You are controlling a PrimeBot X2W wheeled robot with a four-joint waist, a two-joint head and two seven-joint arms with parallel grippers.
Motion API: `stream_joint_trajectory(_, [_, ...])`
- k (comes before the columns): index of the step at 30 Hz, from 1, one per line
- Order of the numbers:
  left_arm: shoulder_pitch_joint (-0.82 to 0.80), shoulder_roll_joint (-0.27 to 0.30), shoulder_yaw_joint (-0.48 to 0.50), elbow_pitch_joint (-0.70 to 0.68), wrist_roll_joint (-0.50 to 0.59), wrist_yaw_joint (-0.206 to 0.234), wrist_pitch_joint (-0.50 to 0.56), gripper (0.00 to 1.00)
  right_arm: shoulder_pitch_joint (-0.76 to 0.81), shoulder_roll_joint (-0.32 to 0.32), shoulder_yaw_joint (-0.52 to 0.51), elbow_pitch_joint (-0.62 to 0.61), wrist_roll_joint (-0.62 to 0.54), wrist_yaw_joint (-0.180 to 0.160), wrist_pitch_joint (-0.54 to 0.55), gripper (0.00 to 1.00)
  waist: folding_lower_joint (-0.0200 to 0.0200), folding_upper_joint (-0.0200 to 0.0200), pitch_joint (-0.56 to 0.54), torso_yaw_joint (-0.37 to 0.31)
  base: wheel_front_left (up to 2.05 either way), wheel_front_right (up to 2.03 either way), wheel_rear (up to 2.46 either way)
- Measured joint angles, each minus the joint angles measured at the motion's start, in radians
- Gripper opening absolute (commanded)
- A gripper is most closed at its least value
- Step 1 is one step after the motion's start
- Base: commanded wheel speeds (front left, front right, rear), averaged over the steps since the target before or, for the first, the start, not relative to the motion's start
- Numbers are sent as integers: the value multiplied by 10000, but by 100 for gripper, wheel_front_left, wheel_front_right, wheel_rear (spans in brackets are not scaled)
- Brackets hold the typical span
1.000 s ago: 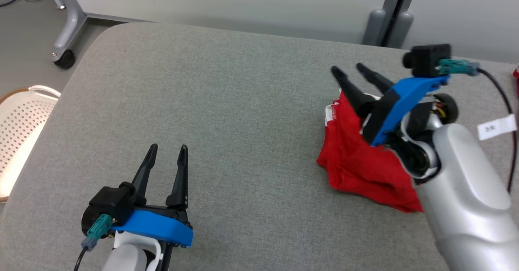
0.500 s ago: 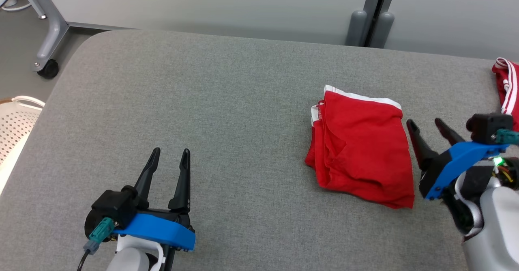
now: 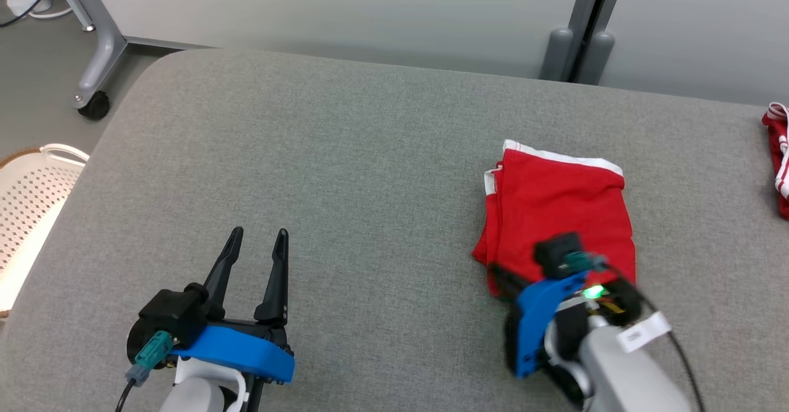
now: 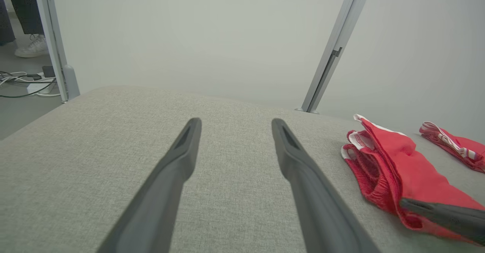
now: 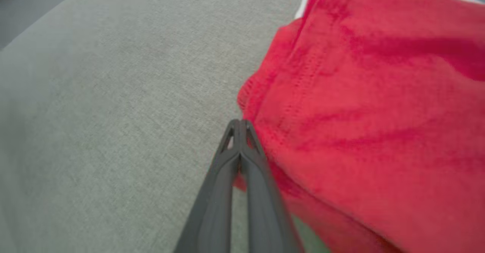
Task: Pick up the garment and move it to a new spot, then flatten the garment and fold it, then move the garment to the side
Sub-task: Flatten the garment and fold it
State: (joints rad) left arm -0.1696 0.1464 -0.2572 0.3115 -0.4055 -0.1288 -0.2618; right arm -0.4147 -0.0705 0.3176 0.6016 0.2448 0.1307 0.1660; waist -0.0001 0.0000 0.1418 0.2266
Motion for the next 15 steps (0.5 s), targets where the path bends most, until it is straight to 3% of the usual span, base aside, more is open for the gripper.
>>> stream_joint_trajectory(6, [138, 56, 96, 15, -27, 0, 0, 100, 194, 173, 2174, -662, 1618, 0, 165, 0, 0, 0, -166, -28, 0, 0, 0])
stream_joint_trajectory(11, [312, 107, 336, 48, -6, 0, 0, 100, 477, 198, 2744, -1902, 2738, 0, -445, 1, 0, 0, -263, -253, 0, 0, 0])
stream_joint_trajectory(12, [329, 111, 431, 44, -2, 0, 0, 100, 551, 201, 2665, -2174, 2836, 0, -616, 41, 0, 0, -272, -326, 0, 0, 0])
stream_joint_trajectory(13, [356, 109, 506, 31, 15, 8, 0, 100, 635, 178, 2560, -2454, 2849, 0, -803, 100, 0, 0, -283, -406, 0, 0, 0])
stream_joint_trajectory(15, [459, 96, 644, -17, 46, 61, 0, 100, 845, 178, 2048, -2957, 2842, 0, -1174, 100, 1, 0, -327, -561, 0, 0, 0])
